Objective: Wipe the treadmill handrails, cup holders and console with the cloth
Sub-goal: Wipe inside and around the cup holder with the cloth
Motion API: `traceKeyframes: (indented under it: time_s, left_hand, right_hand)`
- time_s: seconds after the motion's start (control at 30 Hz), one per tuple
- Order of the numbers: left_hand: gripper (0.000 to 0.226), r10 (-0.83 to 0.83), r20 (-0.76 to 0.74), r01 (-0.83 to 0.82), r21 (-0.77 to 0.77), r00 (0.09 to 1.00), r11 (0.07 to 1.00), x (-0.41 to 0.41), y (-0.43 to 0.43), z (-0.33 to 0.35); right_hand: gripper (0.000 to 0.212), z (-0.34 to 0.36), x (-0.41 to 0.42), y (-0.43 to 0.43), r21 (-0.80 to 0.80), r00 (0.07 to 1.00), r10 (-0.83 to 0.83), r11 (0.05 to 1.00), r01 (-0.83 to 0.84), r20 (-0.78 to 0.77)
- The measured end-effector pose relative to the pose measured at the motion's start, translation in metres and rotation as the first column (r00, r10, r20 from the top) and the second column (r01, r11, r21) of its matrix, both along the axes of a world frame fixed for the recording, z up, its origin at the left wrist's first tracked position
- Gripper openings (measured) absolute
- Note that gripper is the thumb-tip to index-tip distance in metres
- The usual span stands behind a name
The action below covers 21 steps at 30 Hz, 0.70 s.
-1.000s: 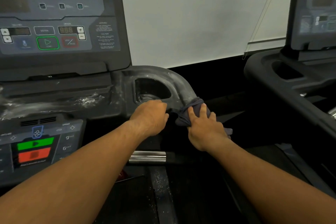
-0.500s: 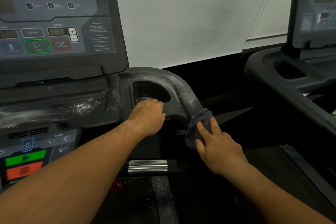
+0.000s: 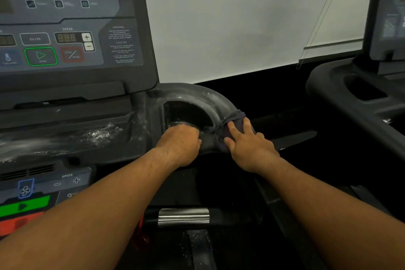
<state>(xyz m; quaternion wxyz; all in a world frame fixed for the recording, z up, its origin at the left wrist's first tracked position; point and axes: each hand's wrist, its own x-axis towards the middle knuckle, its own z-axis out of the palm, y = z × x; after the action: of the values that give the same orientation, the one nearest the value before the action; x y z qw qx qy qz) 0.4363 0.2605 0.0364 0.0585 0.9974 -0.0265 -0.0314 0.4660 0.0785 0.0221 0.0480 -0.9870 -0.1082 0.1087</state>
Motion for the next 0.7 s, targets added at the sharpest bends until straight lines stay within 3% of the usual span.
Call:
traceKeyframes:
  time_s: [0.37, 0.7]
  left_hand:
    - [0.022, -0.053, -0.047, 0.055, 0.046, 0.998, 0.997, 0.022, 0.001, 0.01]
    - [0.022, -0.123, -0.184, 0.114, -0.06, 0.975, 0.992, 0.024, 0.016, 0.016]
  right_hand:
    - [0.066, -0.007, 0.061, 0.038, 0.063, 0.969, -0.243, 0.969, 0.239, 0.056]
    - [0.058, -0.005, -0.003, -0.005, 0.031, 0.999, -0.024, 0.999, 0.023, 0.023]
